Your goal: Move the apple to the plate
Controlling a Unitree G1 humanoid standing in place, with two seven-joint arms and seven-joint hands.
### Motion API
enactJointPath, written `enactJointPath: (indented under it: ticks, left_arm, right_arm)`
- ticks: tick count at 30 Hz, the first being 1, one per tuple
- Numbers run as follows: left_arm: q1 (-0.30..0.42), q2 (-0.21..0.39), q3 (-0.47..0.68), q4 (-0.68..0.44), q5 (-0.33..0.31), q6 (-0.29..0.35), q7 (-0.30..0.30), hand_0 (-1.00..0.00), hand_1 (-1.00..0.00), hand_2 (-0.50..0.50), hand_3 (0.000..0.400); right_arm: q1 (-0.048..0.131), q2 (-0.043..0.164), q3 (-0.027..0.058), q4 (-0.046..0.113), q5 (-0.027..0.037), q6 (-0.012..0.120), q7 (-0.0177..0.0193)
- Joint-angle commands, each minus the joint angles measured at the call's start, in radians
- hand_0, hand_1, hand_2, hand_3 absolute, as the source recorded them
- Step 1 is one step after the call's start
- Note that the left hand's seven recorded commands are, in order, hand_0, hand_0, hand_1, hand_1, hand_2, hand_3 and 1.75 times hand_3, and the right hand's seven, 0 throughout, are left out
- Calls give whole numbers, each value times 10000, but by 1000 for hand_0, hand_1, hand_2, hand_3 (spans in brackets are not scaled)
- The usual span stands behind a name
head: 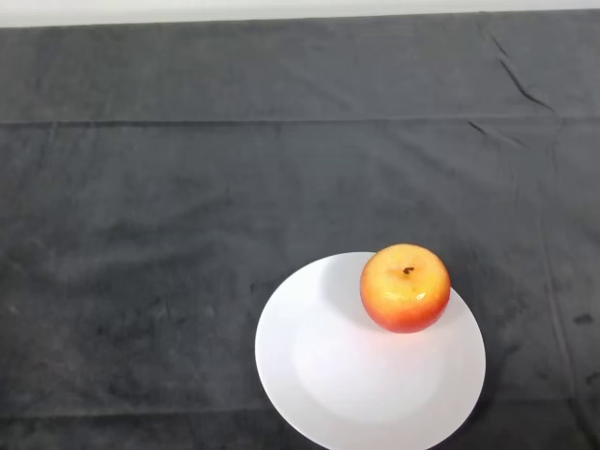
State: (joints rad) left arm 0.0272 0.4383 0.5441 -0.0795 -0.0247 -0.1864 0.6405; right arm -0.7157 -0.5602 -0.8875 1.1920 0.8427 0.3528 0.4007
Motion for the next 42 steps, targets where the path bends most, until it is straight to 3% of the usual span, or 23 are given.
enactJointPath:
  ticks: [1,19,42]
  left_arm:
    - [275,-115,413,569,-179,-238,155,0,0,0,0]
    - [144,-234,663,882,-271,-395,524,0,0,0,0]
    - [139,-198,627,1069,-366,-494,528,0,0,0,0]
  right_arm:
    - [57,-97,-178,-59,162,-55,-8]
    - [50,-105,-182,-39,164,-54,-1]
    - [46,-110,-183,-27,164,-56,4]
